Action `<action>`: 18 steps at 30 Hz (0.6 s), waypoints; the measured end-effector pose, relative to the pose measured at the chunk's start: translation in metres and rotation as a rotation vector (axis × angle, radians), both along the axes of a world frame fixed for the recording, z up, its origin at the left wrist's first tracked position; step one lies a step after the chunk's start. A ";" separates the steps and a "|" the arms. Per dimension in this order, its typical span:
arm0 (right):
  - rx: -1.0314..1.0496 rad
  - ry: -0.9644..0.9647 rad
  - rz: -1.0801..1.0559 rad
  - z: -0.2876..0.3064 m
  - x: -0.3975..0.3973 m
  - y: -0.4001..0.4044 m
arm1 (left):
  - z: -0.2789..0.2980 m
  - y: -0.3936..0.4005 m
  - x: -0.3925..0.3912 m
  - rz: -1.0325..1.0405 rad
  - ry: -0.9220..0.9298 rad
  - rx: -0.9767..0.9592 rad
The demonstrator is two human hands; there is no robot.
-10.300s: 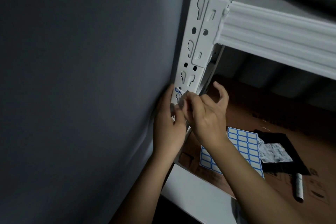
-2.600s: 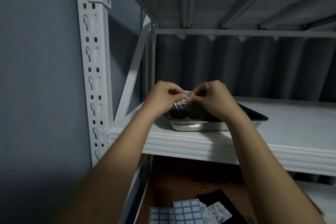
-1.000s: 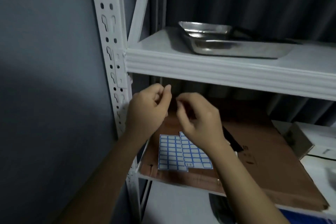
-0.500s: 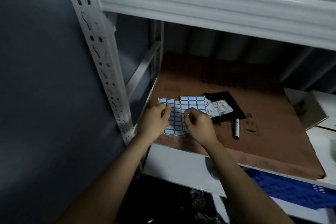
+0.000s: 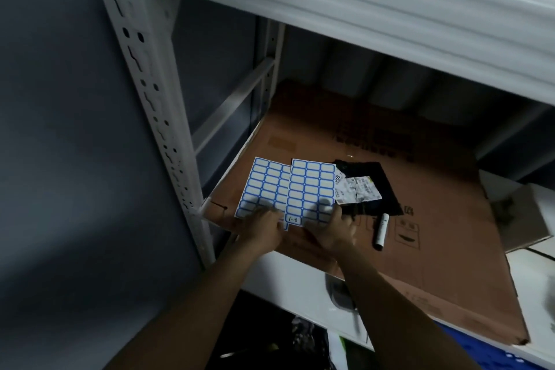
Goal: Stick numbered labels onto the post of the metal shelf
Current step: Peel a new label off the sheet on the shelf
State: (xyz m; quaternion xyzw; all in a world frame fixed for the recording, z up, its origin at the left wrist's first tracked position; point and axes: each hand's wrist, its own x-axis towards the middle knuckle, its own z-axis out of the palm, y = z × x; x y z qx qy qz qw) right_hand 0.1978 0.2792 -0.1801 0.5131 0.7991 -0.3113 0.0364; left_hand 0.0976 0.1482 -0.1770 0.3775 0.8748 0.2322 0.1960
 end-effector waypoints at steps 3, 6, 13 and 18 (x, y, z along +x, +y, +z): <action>0.000 -0.033 -0.051 -0.002 -0.004 0.002 | -0.001 0.000 0.003 -0.032 0.028 -0.044; -0.063 0.001 -0.079 -0.003 -0.005 0.007 | -0.002 -0.001 0.007 -0.021 0.034 -0.069; -0.244 0.556 -0.177 0.003 0.001 0.012 | 0.002 -0.001 0.009 0.041 0.011 -0.046; -0.549 0.822 -0.346 0.009 0.000 0.011 | 0.010 0.002 0.009 0.168 -0.069 0.036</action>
